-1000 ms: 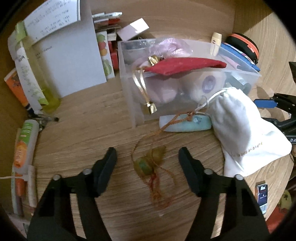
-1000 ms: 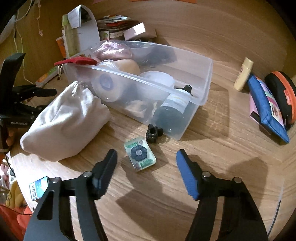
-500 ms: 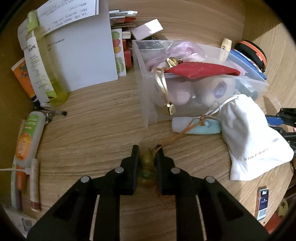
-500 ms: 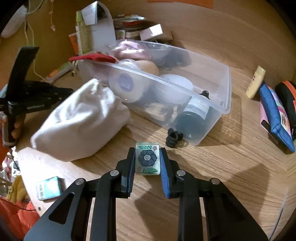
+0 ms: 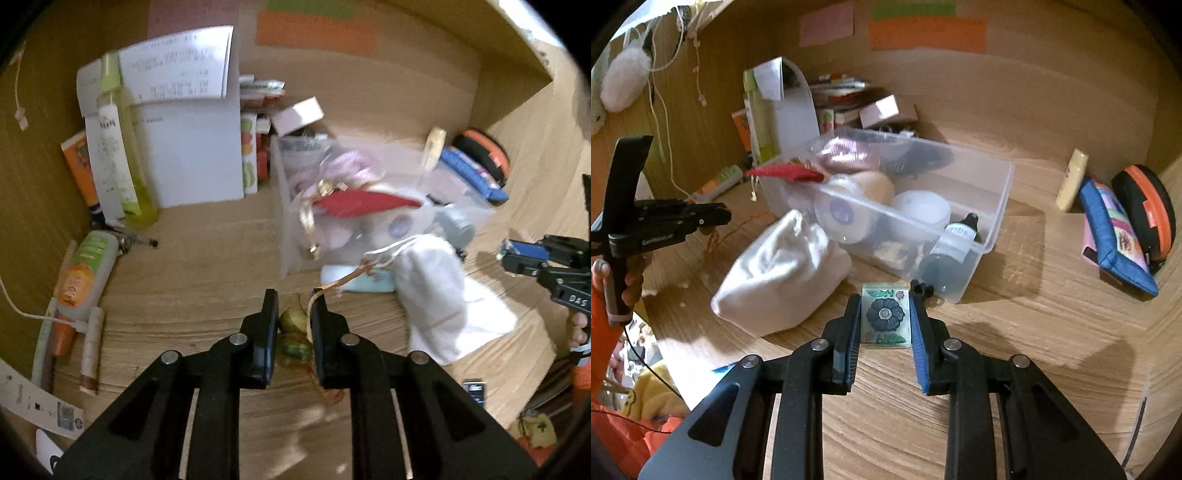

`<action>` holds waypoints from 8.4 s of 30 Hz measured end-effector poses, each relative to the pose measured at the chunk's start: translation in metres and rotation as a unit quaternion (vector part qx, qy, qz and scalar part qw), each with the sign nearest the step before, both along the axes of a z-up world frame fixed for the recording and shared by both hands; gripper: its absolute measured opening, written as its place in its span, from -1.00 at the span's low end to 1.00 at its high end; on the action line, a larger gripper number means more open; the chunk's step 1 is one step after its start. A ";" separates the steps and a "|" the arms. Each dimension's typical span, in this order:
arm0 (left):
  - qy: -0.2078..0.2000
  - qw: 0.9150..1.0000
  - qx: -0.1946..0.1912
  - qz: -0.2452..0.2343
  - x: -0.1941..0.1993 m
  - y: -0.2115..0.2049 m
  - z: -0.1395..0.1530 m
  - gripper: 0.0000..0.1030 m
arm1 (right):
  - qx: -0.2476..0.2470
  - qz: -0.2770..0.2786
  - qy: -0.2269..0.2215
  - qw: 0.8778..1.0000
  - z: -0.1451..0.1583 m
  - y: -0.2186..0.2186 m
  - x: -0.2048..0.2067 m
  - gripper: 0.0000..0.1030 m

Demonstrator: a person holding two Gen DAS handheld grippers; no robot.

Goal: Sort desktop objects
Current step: 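Grasp the gourd charm with the left tool while the right tool grasps the green square badge, then carry the gourd charm and green badge into the clear bin and release both, then grasp the white cloth bag with the left tool while the right tool grasps the black clip, then carry the white cloth bag and black clip into the clear bin and release both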

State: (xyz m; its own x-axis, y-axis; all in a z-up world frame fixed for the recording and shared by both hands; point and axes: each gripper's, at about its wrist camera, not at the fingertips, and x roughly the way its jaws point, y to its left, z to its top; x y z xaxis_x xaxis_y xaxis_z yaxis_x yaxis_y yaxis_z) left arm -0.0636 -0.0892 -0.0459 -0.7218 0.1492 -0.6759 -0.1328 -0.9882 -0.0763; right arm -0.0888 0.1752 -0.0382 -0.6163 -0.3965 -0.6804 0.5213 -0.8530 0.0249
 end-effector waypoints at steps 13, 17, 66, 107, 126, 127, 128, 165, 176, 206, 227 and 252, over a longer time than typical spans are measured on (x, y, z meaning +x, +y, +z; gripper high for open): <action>0.058 0.996 0.004 -0.072 0.018 0.038 0.051 -0.69 | -0.029 -0.001 0.033 0.999 0.028 0.005 0.010 -0.57; 0.068 0.994 0.007 -0.090 0.016 0.051 0.063 -0.69 | -0.035 0.000 0.040 0.999 0.036 0.007 0.010 -0.57; 0.026 0.995 0.033 -0.091 -0.121 0.075 0.016 -0.69 | -0.070 -0.010 -0.023 0.997 0.004 -0.017 -0.102 -0.57; 0.016 0.995 -0.064 -0.075 -0.069 0.058 0.039 0.75 | -0.062 -0.013 0.040 0.997 0.027 -0.012 -0.077 0.51; 0.030 0.999 -0.034 -0.020 0.002 0.039 0.028 0.94 | -0.037 -0.037 0.067 0.996 0.037 0.004 0.005 0.78; 0.018 0.999 -0.023 -0.025 0.002 0.040 0.024 0.94 | -0.032 -0.040 0.069 0.996 0.035 0.005 0.009 0.78; 0.008 0.999 -0.014 -0.029 0.003 0.044 0.022 0.94 | -0.026 -0.043 0.070 0.996 0.033 0.006 0.012 0.78; -0.088 0.988 -0.012 -0.128 -0.046 0.115 -0.050 0.00 | 0.042 -0.038 -0.070 0.996 -0.042 -0.016 -0.057 -0.28; -0.042 0.989 0.000 -0.142 -0.033 0.115 -0.039 -0.41 | 0.023 -0.026 -0.081 0.996 -0.041 -0.023 -0.060 -0.75; 0.024 0.985 0.119 -0.123 -0.063 0.087 0.057 -0.41 | -0.071 -0.030 0.010 0.997 0.039 0.015 -0.038 -0.74; 0.038 0.990 0.111 -0.073 -0.134 0.107 0.058 -0.41 | -0.066 -0.023 -0.010 0.998 0.037 -0.006 -0.109 -0.74; -0.026 0.994 0.056 -0.089 -0.151 0.138 -0.006 -0.19 | -0.013 -0.020 -0.004 1.000 0.006 -0.015 -0.113 -0.74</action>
